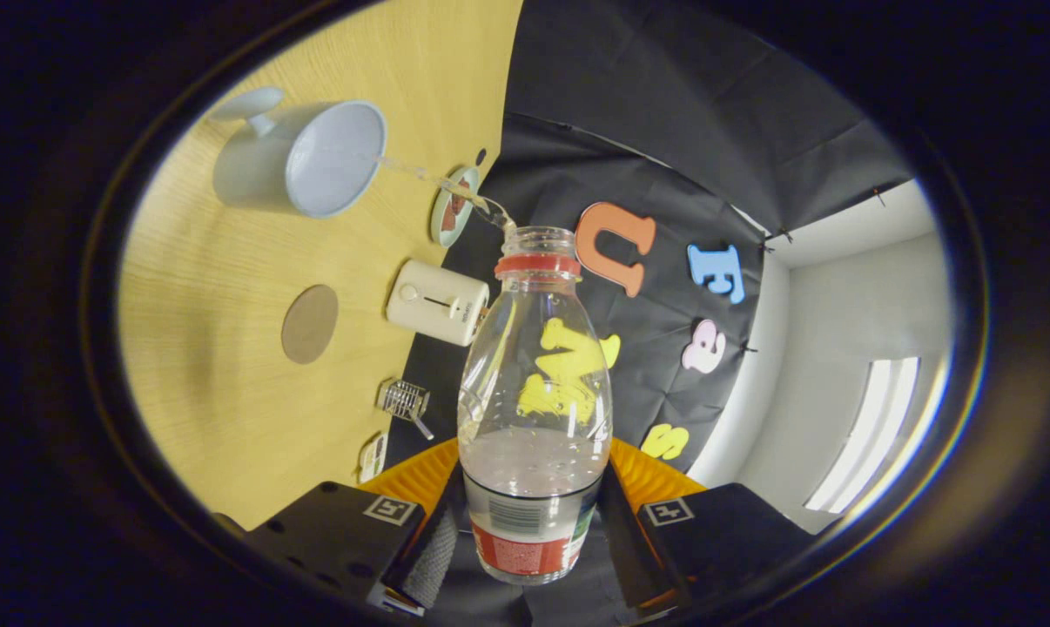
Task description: Take the bottle from table, then pour the juice into the cup, finally place the bottle on the coaster
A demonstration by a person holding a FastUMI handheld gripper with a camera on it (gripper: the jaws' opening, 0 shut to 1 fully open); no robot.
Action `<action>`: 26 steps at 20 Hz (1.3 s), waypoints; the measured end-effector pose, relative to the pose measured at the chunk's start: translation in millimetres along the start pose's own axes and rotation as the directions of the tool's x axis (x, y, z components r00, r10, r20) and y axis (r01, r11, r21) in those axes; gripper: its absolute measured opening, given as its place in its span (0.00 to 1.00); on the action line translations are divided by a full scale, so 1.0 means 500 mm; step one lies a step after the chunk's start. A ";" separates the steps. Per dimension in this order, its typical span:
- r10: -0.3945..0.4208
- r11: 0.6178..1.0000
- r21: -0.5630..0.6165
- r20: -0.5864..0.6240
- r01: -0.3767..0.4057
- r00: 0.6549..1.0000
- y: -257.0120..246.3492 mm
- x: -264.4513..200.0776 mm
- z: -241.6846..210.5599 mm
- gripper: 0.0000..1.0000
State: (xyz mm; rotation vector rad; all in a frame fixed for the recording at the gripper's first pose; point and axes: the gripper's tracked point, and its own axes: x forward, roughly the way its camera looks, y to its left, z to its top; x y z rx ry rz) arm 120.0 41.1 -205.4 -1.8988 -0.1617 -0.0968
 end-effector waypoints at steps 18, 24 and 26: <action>-0.011 0.990 -0.143 0.015 0.013 1.000 -0.031 -0.015 -0.002 0.80; -0.030 0.981 -0.192 0.030 0.036 0.999 -0.046 -0.018 0.008 0.80; -0.034 0.979 -0.202 0.031 0.039 0.999 -0.052 -0.020 0.006 0.80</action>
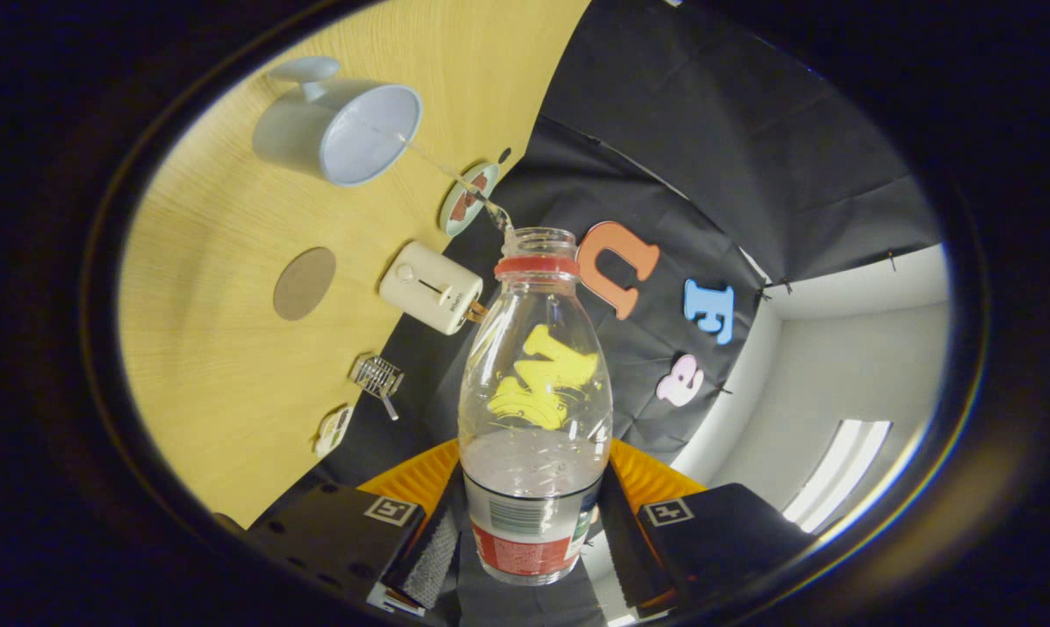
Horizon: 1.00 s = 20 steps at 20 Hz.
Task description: Take the bottle from table, then pour the juice into the cup, finally place the bottle on the coaster
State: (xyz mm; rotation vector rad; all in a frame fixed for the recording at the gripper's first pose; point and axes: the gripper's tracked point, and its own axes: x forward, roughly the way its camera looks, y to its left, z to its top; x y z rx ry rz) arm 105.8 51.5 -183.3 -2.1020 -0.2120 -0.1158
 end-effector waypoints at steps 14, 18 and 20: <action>-0.056 0.990 -0.130 0.025 0.059 0.998 -0.048 0.009 0.027 0.79; -0.037 0.988 -0.148 0.030 0.041 0.999 -0.035 0.011 0.047 0.79; -0.040 0.985 -0.167 0.035 0.045 0.999 -0.032 0.010 0.056 0.79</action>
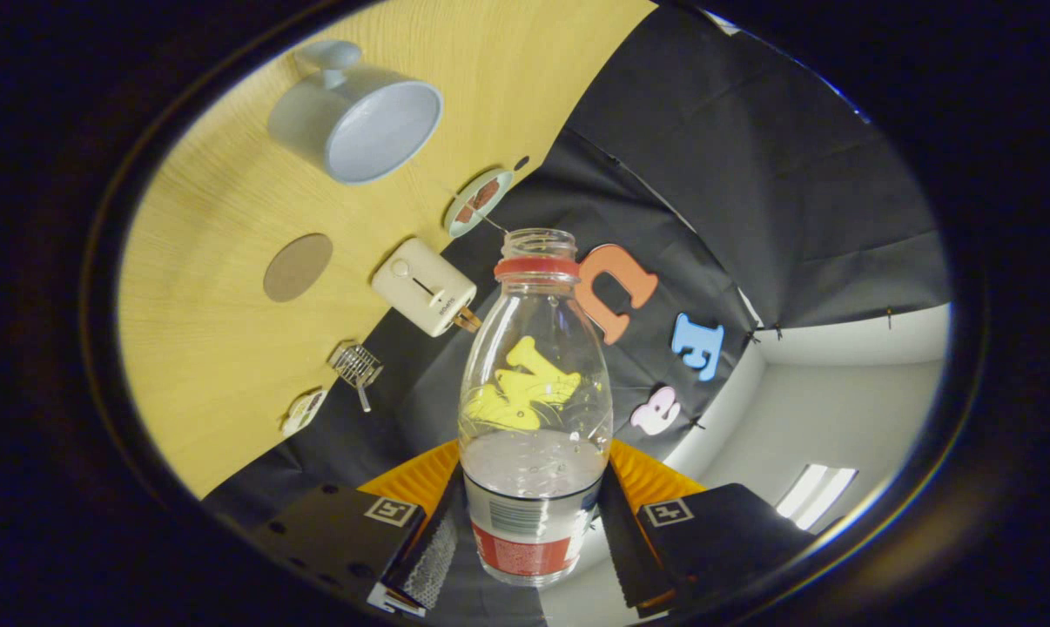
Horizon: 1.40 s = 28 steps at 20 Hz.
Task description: Take the bottle from table, then pour the juice into the cup, finally place the bottle on the coaster
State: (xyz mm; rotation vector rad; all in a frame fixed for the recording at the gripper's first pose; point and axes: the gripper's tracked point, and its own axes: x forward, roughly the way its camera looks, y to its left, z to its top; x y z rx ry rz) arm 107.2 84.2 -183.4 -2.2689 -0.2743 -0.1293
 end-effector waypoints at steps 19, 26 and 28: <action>0.003 1.000 -0.004 0.014 -0.003 1.000 0.027 -0.008 0.034 0.79; 0.060 0.977 0.209 -0.029 -0.053 0.998 0.064 -0.003 -0.001 0.79; 0.094 0.936 0.345 -0.048 -0.072 0.994 0.085 0.000 -0.009 0.80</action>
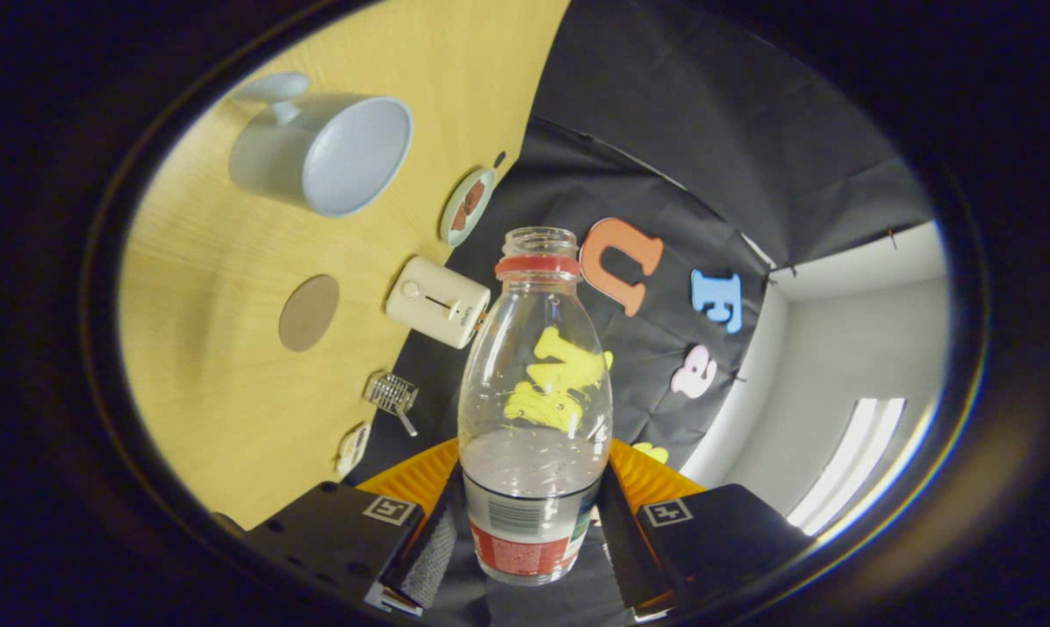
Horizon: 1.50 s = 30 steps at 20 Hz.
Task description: Take the bottle from table, then pour the juice into the cup, finally place the bottle on the coaster
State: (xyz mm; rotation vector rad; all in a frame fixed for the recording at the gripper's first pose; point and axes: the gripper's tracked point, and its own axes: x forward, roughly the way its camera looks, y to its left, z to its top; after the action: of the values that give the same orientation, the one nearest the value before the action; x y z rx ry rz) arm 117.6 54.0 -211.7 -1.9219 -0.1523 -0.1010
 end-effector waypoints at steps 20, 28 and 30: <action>0.275 0.154 0.986 0.025 -0.070 0.961 -0.025 -0.056 0.043 0.80; 0.122 -0.088 0.995 -0.037 0.048 0.992 -0.130 0.004 -0.016 0.80; 0.129 -0.146 0.988 -0.031 0.050 0.991 -0.115 0.027 -0.020 0.80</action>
State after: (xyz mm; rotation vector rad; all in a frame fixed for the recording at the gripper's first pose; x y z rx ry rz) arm 121.7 65.2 -152.8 -0.2038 -0.0329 -0.0202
